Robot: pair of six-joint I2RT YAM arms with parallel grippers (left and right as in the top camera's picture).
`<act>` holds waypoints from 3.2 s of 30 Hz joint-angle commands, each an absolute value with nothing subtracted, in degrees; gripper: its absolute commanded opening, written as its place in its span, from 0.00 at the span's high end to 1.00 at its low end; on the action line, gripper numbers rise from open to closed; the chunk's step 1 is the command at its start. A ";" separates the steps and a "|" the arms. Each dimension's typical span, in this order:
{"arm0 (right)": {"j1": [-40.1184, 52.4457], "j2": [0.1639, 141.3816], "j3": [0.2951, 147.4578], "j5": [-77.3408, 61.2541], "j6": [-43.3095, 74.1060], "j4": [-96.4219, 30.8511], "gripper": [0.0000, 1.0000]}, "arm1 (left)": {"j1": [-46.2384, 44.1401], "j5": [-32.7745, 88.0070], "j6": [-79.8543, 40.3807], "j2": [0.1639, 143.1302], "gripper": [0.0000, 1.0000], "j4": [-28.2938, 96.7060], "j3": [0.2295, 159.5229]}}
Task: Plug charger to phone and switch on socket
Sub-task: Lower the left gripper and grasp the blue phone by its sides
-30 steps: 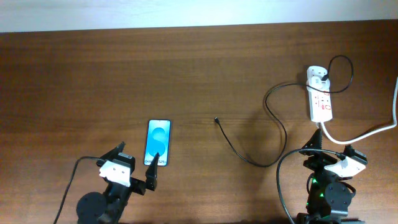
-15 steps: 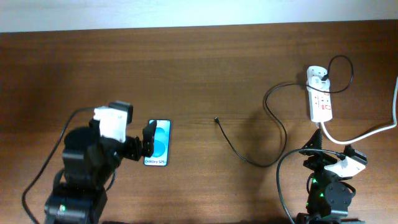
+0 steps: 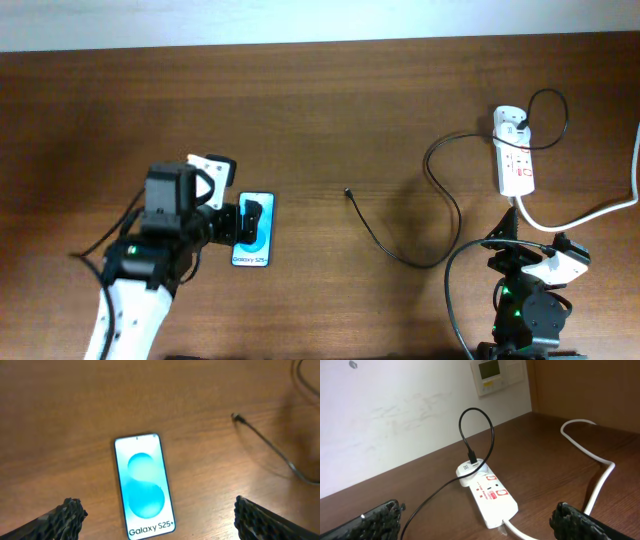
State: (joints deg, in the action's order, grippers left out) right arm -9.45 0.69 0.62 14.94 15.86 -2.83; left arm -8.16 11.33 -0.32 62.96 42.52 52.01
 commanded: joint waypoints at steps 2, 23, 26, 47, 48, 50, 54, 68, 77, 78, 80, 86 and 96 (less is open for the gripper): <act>-9.82 0.36 0.32 14.98 15.51 -3.25 0.02 | -8.14 11.33 -1.96 68.51 0.01 41.74 52.86; -9.82 0.36 0.32 14.98 15.51 -3.25 0.02 | -16.80 -2.85 -8.99 88.55 0.01 35.62 52.86; -9.82 0.36 0.32 14.98 15.51 -3.25 0.02 | -17.47 -5.80 -11.18 91.85 0.01 35.64 52.86; -9.82 0.36 0.32 14.98 15.51 -3.25 0.02 | -17.47 -2.76 -13.13 97.56 0.01 35.20 52.53; -9.82 0.36 0.32 14.98 15.51 -3.25 0.02 | -17.50 -2.33 -11.11 97.56 0.01 35.18 52.53; -9.82 0.36 0.32 14.98 15.51 -3.22 0.02 | -17.47 -2.35 -7.18 97.56 0.01 35.14 52.53; -9.82 0.36 0.32 14.98 15.51 -3.25 0.02 | -17.47 -2.35 -7.22 97.56 0.01 34.50 52.53; -9.82 0.36 0.32 14.98 15.51 -3.25 0.02 | -17.47 0.95 -9.32 105.32 0.01 39.35 52.38; -9.82 0.36 0.32 14.98 15.51 -3.25 0.02 | -17.47 -0.84 -9.41 105.32 0.01 38.41 52.31; -9.82 0.36 0.32 14.98 15.51 -3.25 0.02 | -17.47 -0.84 -9.39 105.32 0.01 37.98 52.31; -9.82 0.36 0.32 14.98 15.51 -3.25 0.02 | -17.47 -0.84 -9.41 105.32 0.01 37.65 52.31; -9.82 0.36 0.32 14.98 15.51 -3.25 0.02 | -17.47 0.89 -9.41 105.32 0.01 35.35 51.79; -9.82 0.36 0.32 14.98 15.51 -3.25 0.02 | -17.47 2.20 -9.82 105.32 0.22 35.07 50.96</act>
State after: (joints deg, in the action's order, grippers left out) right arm -9.45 0.69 0.62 14.92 15.88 -2.83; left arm -17.26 -2.07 -9.41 100.92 34.63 54.74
